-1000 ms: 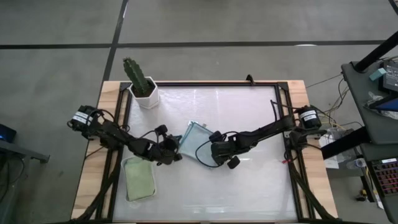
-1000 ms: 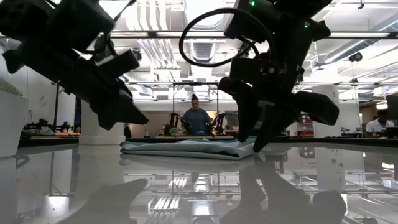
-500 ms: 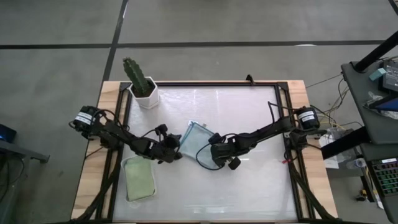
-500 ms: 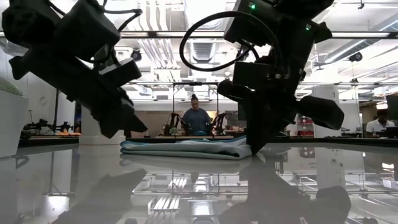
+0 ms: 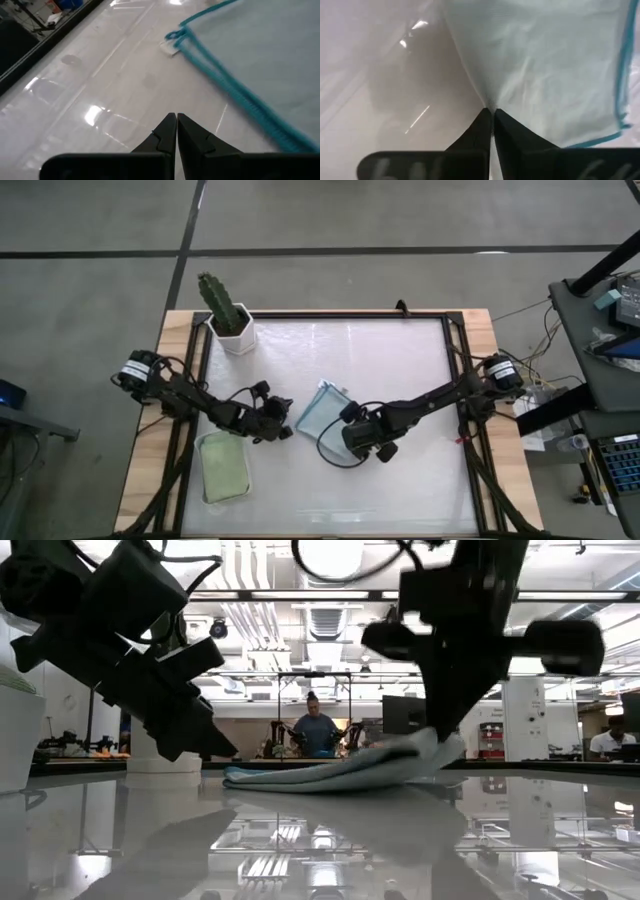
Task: Fold microfiber towels
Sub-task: Fold the light blue microfiber towel
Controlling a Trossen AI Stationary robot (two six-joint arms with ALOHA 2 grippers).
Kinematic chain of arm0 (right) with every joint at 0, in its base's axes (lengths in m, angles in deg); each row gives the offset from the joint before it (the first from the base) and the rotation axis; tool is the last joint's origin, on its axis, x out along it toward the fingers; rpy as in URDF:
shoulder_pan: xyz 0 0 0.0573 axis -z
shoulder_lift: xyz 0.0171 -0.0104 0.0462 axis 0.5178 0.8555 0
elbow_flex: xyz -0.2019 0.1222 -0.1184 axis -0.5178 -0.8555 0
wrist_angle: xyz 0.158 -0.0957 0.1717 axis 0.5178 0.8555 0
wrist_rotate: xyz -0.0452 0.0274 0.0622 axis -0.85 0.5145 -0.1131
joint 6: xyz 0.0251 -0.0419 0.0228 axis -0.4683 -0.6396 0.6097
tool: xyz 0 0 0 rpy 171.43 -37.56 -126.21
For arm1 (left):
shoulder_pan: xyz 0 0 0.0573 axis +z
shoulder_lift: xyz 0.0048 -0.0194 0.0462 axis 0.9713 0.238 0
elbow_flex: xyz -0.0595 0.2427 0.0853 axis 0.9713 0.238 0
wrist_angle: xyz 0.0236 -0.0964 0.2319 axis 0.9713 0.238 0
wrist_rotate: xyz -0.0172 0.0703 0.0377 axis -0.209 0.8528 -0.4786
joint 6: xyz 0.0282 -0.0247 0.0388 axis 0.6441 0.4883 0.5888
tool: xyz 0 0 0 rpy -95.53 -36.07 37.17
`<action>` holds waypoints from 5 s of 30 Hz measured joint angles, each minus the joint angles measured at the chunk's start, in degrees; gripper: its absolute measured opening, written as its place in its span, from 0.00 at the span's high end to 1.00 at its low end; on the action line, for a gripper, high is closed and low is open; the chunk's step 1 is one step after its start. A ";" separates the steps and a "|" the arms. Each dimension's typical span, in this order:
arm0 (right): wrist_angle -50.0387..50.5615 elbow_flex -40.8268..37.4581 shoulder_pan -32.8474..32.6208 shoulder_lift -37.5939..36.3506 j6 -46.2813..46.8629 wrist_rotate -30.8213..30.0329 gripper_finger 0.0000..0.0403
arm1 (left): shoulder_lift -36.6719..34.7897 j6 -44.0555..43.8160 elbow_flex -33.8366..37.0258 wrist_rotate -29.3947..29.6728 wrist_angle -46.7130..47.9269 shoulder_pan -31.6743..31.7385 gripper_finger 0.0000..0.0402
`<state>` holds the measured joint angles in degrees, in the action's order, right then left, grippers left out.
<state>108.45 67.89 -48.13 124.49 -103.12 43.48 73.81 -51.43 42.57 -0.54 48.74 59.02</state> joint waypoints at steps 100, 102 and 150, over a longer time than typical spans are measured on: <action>-65.73 -20.81 16.08 1.59 28.80 -7.09 0.97 | 5.62 10.50 -6.14 -3.28 -18.73 -4.16 1.00; -69.64 -23.12 16.11 1.59 30.16 -8.06 0.97 | 6.88 10.47 -6.54 -1.64 -18.71 -3.82 1.00; -83.74 -29.76 16.75 6.47 34.58 -14.07 0.98 | 9.77 -0.30 -7.18 -0.88 -7.03 -0.75 1.00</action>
<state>24.72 38.13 -31.38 130.96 -68.54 29.41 83.58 -51.73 35.39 -1.42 41.71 58.27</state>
